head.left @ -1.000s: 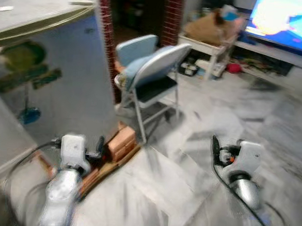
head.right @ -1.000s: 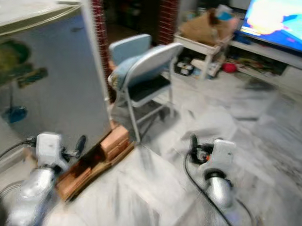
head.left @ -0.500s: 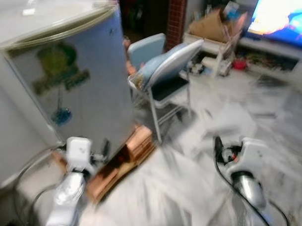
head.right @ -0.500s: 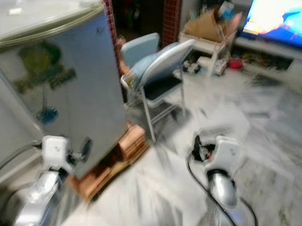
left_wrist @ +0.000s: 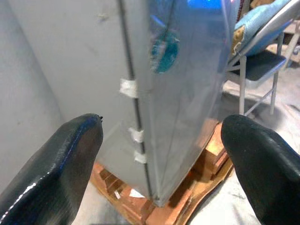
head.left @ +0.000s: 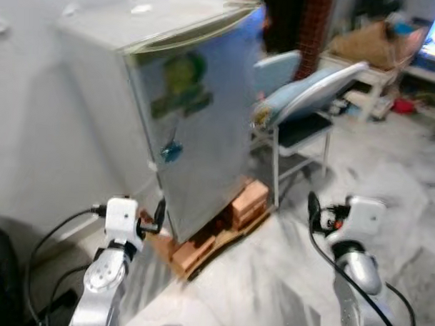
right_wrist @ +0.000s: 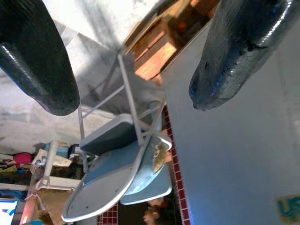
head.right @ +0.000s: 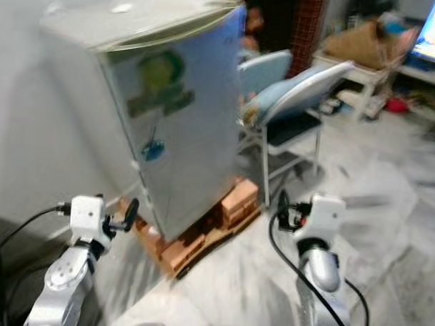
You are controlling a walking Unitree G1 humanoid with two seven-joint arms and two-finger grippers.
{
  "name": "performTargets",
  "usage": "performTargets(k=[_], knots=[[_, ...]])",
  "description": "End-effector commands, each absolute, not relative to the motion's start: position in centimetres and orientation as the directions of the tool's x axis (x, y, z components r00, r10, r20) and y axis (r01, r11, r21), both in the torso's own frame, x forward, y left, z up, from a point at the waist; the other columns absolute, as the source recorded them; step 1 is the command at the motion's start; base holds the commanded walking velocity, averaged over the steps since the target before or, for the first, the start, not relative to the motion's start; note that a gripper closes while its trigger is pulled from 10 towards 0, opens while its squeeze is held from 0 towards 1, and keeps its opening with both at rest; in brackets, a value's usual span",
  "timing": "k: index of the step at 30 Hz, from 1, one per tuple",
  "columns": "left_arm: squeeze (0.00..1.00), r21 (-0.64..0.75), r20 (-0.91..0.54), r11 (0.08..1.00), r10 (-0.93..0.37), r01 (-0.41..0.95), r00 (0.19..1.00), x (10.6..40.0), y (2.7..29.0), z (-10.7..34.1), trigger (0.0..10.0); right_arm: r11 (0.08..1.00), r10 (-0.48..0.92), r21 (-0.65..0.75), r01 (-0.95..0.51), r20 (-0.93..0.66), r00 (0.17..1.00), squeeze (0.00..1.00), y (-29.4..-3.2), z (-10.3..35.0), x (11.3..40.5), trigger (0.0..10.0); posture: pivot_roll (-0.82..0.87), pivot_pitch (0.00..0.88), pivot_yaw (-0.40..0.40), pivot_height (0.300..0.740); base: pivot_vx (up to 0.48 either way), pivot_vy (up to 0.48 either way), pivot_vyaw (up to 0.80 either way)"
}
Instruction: Restocking fridge
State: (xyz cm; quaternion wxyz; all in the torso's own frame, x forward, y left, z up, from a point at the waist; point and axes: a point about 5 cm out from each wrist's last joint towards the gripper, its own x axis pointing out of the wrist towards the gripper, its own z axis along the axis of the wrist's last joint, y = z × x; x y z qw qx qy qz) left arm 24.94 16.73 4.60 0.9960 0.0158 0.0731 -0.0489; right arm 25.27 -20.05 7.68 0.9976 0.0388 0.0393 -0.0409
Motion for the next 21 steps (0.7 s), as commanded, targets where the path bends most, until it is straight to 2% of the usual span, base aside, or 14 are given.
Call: performTargets(k=[1,6,10,14,21], knots=[[0.00,0.049,-0.134,0.996,-0.071,0.078,0.988,25.12,17.53,5.04,10.0,0.994,-0.060,0.083,0.066,-0.072,0.996,0.00,-19.64,7.92,25.55,10.0,0.00,0.000,-0.015,0.740,0.000,0.480,0.00],[0.00,0.060,-0.127,0.995,-0.074,0.082,0.989,24.98,17.73,5.09,10.0,0.995,-0.050,0.085,0.056,-0.069,0.996,0.00,-19.30,7.97,25.88,10.0,0.01,0.000,-0.007,0.740,0.000,0.480,0.00],[0.00,0.070,-0.121,0.988,-0.126,0.135,0.985,25.11,17.47,5.30,10.0,0.994,-0.055,0.090,0.058,-0.043,0.998,0.00,-19.30,8.34,26.21,10.0,0.00,0.000,0.010,0.740,0.322,0.351,0.00],[0.00,0.072,-0.118,0.987,-0.137,0.146,0.984,25.23,17.35,5.40,10.0,0.994,-0.059,0.087,0.063,-0.047,0.997,0.00,-19.41,8.42,26.35,10.0,-0.01,0.000,0.014,0.740,0.440,0.000,0.00],[0.00,0.057,-0.127,0.984,-0.160,0.169,0.979,25.39,17.02,5.28,10.0,0.994,-0.066,0.087,0.069,-0.042,0.997,0.00,-19.62,8.45,26.46,10.0,-0.01,0.000,0.018,0.740,0.400,0.000,-0.80]])
